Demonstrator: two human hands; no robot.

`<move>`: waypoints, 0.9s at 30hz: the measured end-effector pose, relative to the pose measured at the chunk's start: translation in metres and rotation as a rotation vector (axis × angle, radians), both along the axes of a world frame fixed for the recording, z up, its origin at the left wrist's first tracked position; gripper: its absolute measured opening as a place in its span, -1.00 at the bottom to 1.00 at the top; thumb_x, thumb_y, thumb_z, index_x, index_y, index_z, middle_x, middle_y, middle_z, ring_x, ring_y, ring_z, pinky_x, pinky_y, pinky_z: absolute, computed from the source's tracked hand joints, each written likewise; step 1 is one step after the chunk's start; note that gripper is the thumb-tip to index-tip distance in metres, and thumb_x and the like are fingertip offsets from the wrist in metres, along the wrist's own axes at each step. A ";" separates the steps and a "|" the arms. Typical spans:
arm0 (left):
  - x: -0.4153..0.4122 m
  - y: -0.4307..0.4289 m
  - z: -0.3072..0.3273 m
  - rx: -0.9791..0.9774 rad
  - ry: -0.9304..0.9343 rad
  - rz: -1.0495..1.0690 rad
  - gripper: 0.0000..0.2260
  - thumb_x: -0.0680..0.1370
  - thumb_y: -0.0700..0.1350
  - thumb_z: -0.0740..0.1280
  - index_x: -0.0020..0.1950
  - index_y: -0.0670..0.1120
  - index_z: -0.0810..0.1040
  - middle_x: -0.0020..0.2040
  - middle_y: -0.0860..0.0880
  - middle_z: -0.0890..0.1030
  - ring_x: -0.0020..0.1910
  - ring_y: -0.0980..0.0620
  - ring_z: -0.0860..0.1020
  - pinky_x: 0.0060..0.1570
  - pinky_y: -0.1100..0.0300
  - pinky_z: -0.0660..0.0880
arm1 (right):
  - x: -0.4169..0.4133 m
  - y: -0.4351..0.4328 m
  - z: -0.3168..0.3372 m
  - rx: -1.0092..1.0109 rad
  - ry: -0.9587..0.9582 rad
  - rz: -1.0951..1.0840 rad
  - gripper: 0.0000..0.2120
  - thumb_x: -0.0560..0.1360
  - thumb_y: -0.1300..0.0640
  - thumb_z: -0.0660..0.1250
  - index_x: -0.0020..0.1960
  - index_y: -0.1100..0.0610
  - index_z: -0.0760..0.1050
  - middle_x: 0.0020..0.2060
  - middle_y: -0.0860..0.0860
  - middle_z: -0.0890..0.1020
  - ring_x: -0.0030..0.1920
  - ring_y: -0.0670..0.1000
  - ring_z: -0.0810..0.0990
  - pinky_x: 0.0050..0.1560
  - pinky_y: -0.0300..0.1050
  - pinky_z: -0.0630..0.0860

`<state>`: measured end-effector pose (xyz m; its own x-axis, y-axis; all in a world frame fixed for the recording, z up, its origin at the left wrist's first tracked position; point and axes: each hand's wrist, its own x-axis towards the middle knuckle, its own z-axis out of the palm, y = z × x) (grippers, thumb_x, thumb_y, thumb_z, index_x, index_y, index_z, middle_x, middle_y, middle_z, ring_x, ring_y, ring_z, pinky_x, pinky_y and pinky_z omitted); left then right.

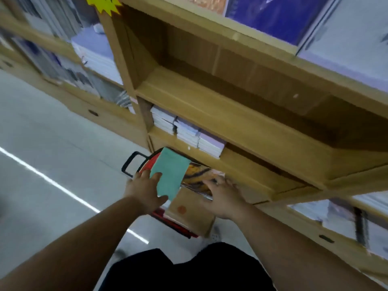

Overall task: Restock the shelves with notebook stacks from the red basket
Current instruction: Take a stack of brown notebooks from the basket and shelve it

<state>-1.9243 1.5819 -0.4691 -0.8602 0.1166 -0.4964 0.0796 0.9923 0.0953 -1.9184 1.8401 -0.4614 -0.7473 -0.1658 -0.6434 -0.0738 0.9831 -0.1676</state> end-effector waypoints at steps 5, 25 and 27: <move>0.040 0.025 0.001 0.018 0.044 0.225 -0.23 0.44 0.38 0.27 0.57 0.09 0.18 0.50 -0.07 0.34 0.41 -0.15 0.35 0.34 -0.07 0.38 | -0.018 0.020 -0.012 0.011 -0.017 0.204 -0.23 0.52 -0.37 0.22 0.62 -0.13 0.07 0.63 0.07 0.07 0.59 0.20 0.05 0.54 0.25 0.10; 0.141 0.144 -0.250 0.344 -0.097 0.999 -0.28 0.53 0.30 0.30 0.61 0.08 0.14 0.56 -0.05 0.29 0.47 -0.14 0.34 0.41 -0.08 0.39 | -0.024 0.057 -0.255 -0.147 -0.133 0.443 -0.33 0.58 -0.24 0.27 0.60 -0.09 0.17 0.60 -0.02 0.12 0.58 0.09 0.14 0.52 0.11 0.23; 0.140 0.157 -0.280 0.403 -0.053 1.074 -0.29 0.55 0.25 0.31 0.61 0.08 0.12 0.57 -0.05 0.26 0.48 -0.13 0.33 0.43 -0.06 0.37 | -0.027 0.059 -0.284 -0.182 -0.118 0.478 -0.35 0.58 -0.22 0.27 0.60 -0.10 0.17 0.61 -0.05 0.09 0.58 0.09 0.11 0.53 0.13 0.22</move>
